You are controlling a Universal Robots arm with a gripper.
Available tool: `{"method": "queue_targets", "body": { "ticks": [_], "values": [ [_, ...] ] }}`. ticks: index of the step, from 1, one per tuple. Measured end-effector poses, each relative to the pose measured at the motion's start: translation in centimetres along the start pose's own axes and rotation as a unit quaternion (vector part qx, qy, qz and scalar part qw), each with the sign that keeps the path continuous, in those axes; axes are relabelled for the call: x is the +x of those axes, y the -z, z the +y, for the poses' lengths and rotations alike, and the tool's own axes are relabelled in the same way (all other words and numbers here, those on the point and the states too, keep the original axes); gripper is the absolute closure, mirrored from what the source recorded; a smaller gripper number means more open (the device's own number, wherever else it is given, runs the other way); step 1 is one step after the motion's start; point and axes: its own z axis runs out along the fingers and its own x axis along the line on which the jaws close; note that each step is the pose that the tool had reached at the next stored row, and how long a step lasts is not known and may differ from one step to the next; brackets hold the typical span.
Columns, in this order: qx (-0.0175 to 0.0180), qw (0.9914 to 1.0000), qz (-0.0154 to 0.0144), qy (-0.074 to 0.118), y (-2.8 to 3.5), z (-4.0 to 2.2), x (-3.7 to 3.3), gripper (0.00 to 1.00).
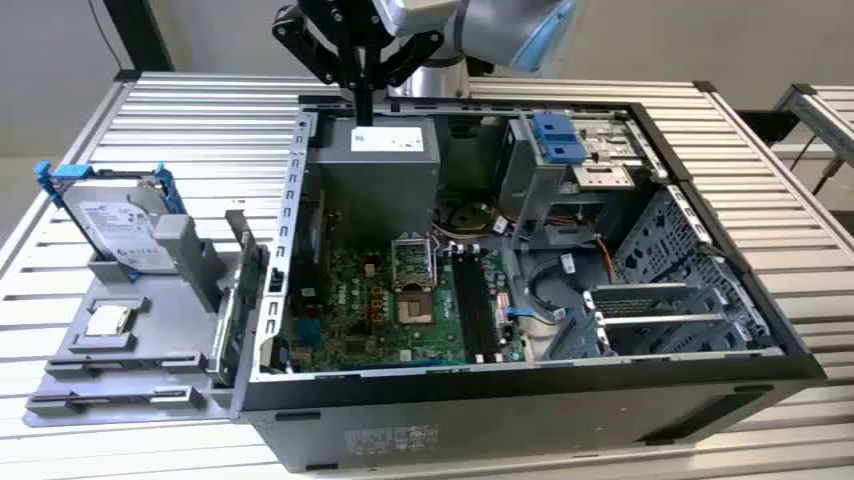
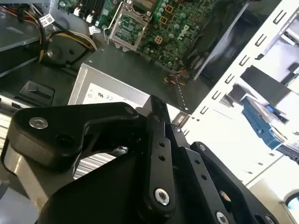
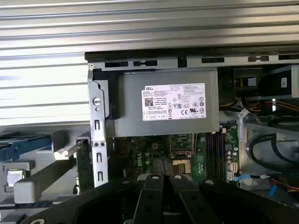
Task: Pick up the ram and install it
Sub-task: 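Reach for the ram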
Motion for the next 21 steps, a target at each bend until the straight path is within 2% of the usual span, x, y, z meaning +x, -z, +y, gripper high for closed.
{"method": "queue_targets", "body": {
  "ticks": [21],
  "values": [
    [0.0,1.0,0.0,0.0,0.58,0.03,-0.01,1.0]
  ]
}}
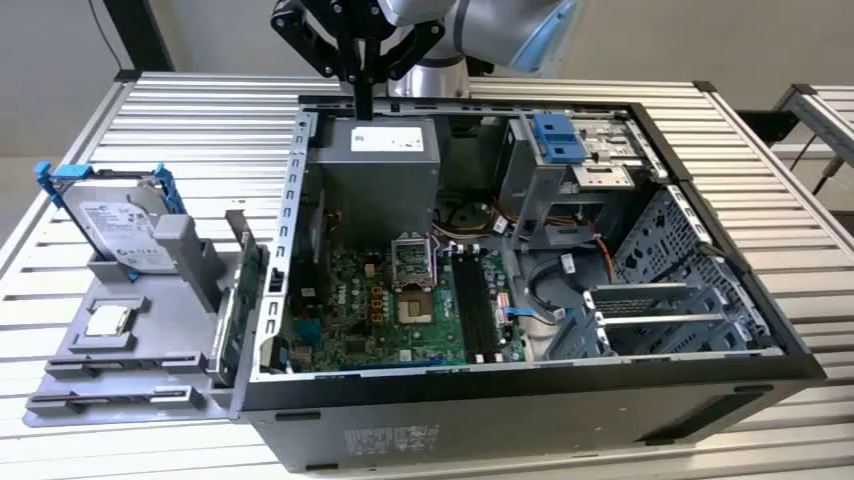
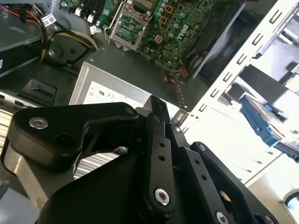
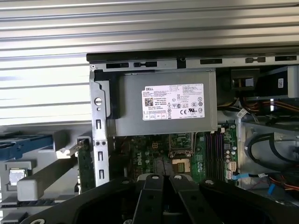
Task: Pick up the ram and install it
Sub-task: 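Reach for the ram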
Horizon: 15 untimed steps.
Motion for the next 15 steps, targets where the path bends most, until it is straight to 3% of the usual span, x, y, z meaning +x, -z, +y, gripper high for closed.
{"method": "queue_targets", "body": {
  "ticks": [9,15],
  "values": [
    [0.0,1.0,0.0,0.0,0.13,-0.02,0.35,1.0],
    [0.0,1.0,0.0,0.0,0.15,-0.1,1.57,1.0]
  ]
}}
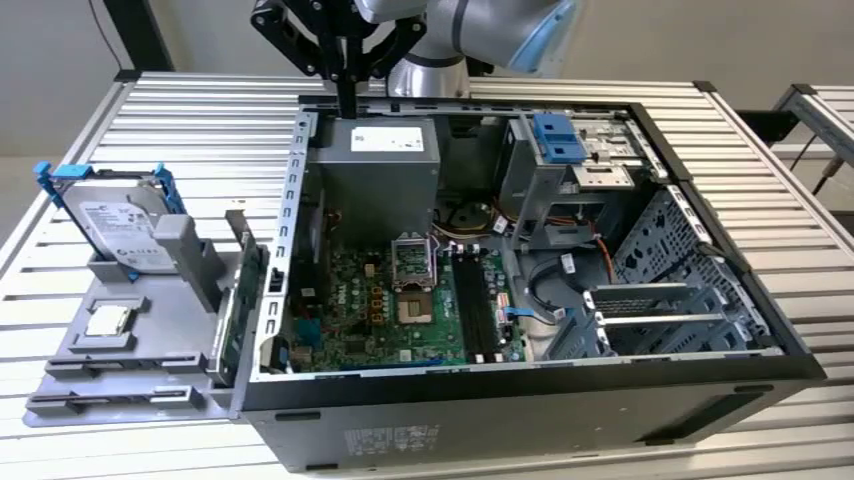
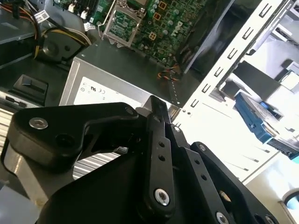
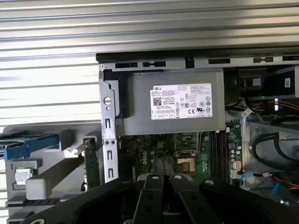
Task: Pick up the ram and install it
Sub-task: 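Reach for the ram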
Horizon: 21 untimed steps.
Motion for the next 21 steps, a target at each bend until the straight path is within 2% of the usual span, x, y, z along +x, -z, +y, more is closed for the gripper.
{"method": "queue_targets", "body": {
  "ticks": [5,21],
  "values": [
    [0.0,1.0,0.0,0.0,0.03,-0.12,1.72,1.0],
    [0.0008,1.0,0.0,0.001,0.02,-0.61,8.57,1.0]
  ]
}}
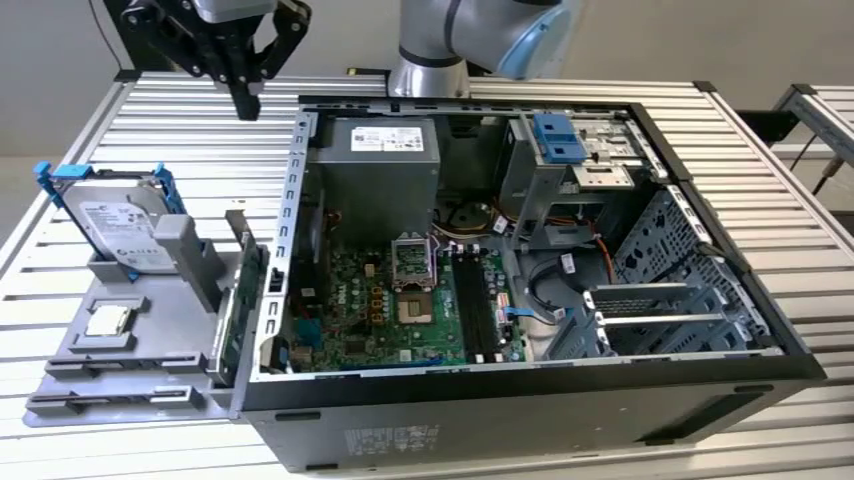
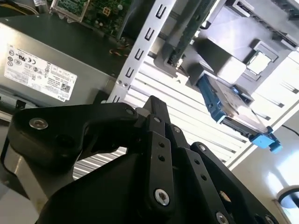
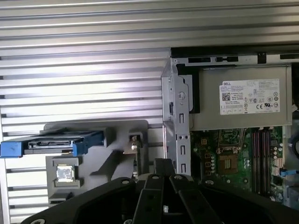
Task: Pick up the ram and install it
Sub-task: 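Reach for the ram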
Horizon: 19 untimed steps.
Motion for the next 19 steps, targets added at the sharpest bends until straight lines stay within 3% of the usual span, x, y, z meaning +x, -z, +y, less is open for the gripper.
{"method": "queue_targets", "body": {
  "ticks": [19],
  "values": [
    [0.0076,0.99993,0.0011,0.009,-0.49,-0.42,5.72,1.0]
  ]
}}
